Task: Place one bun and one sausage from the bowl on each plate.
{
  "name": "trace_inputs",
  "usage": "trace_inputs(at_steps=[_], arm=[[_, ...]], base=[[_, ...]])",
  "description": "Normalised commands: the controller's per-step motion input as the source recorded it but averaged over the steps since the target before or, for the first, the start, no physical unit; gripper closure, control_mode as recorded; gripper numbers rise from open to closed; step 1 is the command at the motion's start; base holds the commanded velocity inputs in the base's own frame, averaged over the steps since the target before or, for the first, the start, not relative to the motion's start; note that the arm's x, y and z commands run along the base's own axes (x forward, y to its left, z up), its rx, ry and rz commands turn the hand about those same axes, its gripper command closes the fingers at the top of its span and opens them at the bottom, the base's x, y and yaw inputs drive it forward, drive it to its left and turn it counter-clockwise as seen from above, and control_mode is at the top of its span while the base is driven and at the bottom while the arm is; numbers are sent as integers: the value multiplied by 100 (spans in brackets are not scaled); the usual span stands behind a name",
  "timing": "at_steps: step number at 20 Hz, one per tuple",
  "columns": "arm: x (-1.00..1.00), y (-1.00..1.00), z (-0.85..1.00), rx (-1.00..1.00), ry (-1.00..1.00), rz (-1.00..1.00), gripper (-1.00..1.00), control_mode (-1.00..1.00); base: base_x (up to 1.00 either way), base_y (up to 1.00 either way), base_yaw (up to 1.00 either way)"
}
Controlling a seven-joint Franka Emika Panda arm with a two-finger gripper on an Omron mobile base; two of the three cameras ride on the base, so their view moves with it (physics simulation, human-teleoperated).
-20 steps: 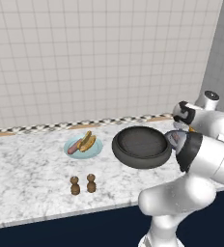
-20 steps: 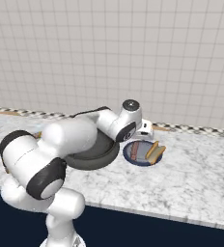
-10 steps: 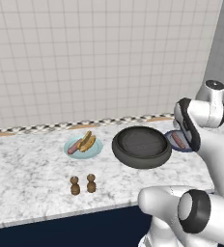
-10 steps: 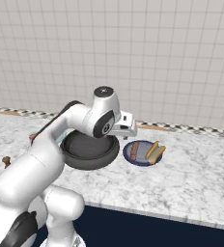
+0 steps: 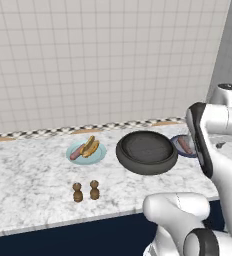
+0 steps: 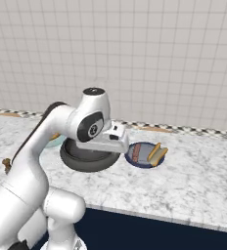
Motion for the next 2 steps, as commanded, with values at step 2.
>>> trace_inputs(at_steps=[2], arm=[[-100, -13, -13, 3, 4, -8, -100, -100]], base=[[0, 0, 0]])
